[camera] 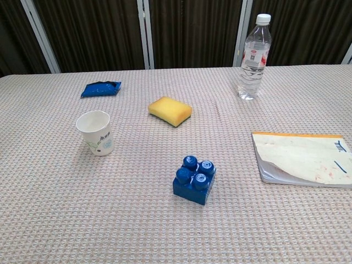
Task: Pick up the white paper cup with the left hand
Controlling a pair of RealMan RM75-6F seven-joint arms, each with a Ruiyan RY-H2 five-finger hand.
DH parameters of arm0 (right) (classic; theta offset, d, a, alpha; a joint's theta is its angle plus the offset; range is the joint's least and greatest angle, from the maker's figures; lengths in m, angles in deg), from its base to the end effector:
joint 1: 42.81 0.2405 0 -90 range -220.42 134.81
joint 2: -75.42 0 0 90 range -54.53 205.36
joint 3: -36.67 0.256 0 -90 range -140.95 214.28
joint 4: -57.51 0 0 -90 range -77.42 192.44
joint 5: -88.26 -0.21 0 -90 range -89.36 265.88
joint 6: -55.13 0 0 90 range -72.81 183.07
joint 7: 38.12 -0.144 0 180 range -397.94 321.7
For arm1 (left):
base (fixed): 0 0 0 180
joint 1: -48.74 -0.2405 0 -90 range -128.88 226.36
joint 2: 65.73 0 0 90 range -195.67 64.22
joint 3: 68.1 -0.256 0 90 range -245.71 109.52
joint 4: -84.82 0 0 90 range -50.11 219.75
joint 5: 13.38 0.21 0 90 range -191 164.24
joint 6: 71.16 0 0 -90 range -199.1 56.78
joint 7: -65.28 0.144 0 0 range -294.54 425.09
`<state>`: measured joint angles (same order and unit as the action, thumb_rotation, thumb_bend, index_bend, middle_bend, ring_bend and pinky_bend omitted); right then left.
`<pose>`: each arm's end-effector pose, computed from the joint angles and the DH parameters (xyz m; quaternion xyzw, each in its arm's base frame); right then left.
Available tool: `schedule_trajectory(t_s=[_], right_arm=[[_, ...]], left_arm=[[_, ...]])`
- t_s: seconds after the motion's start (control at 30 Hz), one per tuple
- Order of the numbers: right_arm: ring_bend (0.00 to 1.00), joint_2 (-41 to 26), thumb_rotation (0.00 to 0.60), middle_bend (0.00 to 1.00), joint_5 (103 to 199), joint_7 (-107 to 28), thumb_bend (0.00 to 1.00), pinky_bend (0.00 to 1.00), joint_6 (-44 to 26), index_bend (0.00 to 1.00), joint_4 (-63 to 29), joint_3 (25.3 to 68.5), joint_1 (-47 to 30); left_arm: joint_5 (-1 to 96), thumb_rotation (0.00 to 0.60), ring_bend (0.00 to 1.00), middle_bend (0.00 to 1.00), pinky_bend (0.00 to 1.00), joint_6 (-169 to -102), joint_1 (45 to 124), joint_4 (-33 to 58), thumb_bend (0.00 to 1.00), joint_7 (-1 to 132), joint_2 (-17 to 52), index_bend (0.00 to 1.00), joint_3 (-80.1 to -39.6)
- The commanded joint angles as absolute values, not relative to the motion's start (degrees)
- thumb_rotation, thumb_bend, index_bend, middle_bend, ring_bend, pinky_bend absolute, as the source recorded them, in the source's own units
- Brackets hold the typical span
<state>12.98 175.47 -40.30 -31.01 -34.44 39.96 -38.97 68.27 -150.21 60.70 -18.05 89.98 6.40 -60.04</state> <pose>-0.3131 -0.1772 0.1715 0.5912 -0.3808 0.3973 0.5897 -0.2365 0.2255 0.1053 -0.6381 -0.3397 -0.3795 0.5774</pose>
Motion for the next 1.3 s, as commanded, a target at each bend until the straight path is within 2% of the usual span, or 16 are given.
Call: schedule_trajectory(t_s=[0.03, 0.3, 0.77, 1.3], right_arm=[[0.00, 13.02, 0.600, 0.00, 175.49, -40.41, 0.00, 0.00, -30.93, 0.00, -34.42, 39.96, -38.94], [0.00, 13.22, 0.600, 0.00, 175.54, -41.43, 0.00, 0.00, -30.83, 0.00, -34.17, 40.03, -38.91], [0.00, 13.43, 0.600, 0.00, 175.48, -42.92, 0.00, 0.00, -30.80, 0.00, -33.74, 40.24, -38.88], [0.00, 13.52, 0.600, 0.00, 175.66, -43.07, 0.00, 0.00, -30.44, 0.00, -33.81, 40.11, -38.75]], left_arm=[[63.70, 0.600, 0.00, 0.00, 0.00, -146.10, 64.00, -20.64, 0.07, 93.88, 6.59, 0.00, -57.80], [50.50, 0.600, 0.00, 0.00, 0.00, -137.59, 72.76, -22.83, 0.07, 102.60, 9.93, 0.12, -53.85], [34.22, 0.600, 0.00, 0.00, 0.00, -137.17, 83.38, -19.67, 0.07, 114.89, 18.19, 0.19, -52.60], [24.92, 0.600, 0.00, 0.00, 0.00, -137.52, 89.77, -15.30, 0.07, 117.35, 21.86, 0.20, -52.23]])
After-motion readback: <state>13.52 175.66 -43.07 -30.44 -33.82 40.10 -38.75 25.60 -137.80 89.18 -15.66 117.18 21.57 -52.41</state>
